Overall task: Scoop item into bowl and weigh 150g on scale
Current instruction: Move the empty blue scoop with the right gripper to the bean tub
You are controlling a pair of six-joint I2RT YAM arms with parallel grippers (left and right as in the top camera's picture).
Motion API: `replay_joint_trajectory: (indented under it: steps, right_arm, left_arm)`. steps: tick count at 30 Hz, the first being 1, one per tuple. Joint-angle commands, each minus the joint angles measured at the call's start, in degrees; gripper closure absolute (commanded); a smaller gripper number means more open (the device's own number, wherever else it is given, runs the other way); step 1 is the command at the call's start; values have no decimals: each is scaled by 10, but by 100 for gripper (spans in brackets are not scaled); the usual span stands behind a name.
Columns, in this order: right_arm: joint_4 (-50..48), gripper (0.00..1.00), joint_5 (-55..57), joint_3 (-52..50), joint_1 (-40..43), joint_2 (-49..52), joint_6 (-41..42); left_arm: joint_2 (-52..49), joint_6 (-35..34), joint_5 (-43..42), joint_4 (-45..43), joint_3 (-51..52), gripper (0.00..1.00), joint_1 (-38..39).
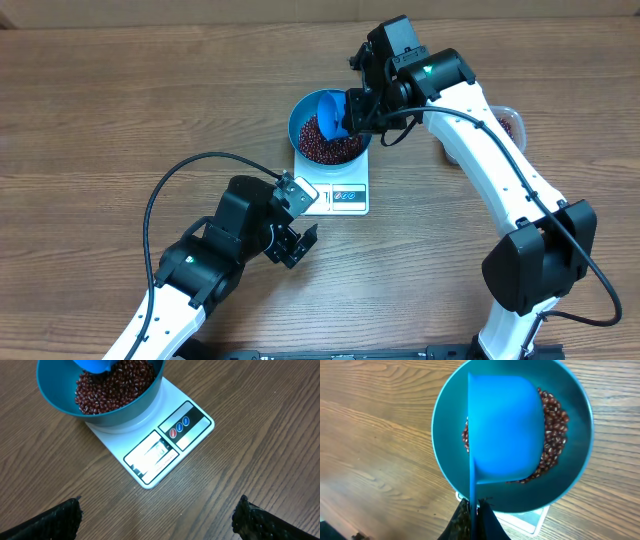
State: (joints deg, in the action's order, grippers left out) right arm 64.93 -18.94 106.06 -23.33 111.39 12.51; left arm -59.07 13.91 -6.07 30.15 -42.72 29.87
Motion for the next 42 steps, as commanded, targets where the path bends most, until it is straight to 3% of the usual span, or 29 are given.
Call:
replay_joint_trajectory:
  steps: [1, 19, 30, 42]
  right_arm:
    - [-4, 96, -17, 2, 2, -27, -11]
    - [9, 96, 77, 6, 1, -55, -25]
    - [17, 96, 80, 6, 1, -80, -24]
    - [18, 96, 78, 61, 30, -118, 54]
  left_arm:
    - [-2, 2, -10, -2, 2, 0, -4]
    - [-2, 2, -10, -2, 2, 0, -4]
    - [-2, 2, -10, -2, 2, 0, -4]
    - [-2, 2, -10, -2, 2, 0, -4]
